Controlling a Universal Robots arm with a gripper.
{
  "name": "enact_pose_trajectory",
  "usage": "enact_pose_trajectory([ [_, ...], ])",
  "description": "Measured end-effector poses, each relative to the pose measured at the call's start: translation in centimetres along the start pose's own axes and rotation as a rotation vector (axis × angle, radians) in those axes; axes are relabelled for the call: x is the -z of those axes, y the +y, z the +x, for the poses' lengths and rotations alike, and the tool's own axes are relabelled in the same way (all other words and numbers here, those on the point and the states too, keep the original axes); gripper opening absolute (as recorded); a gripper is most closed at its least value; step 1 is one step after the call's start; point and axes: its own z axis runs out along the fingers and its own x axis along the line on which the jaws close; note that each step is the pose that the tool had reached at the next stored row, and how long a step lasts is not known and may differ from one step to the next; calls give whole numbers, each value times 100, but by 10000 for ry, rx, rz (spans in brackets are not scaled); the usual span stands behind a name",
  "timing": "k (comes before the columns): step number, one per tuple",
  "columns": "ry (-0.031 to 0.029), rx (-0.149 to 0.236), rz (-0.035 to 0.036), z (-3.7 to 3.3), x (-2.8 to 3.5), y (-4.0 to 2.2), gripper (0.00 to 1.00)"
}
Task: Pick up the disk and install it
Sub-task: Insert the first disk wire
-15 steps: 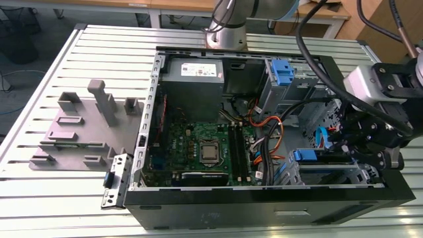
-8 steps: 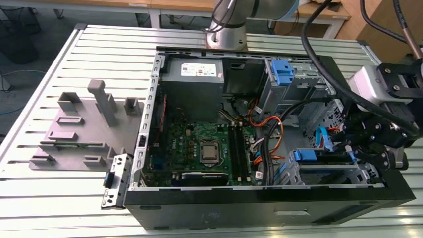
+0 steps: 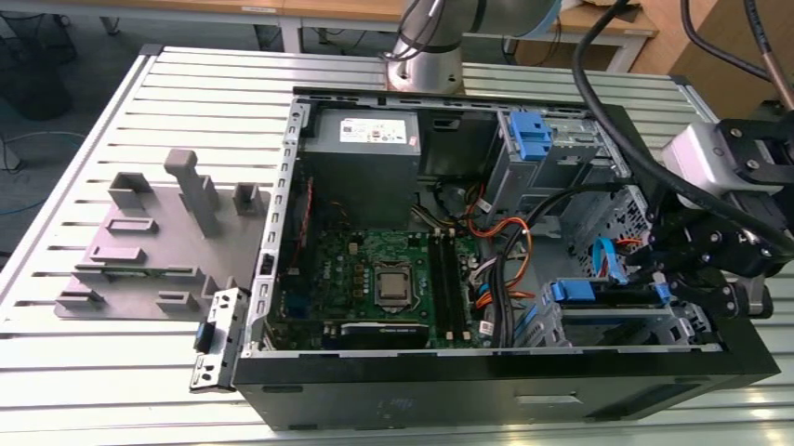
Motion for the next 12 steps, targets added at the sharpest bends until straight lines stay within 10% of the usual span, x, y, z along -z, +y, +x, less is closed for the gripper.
enact_pose_trajectory([
  [12, -1, 3, 12, -7, 34, -1, 23],
])
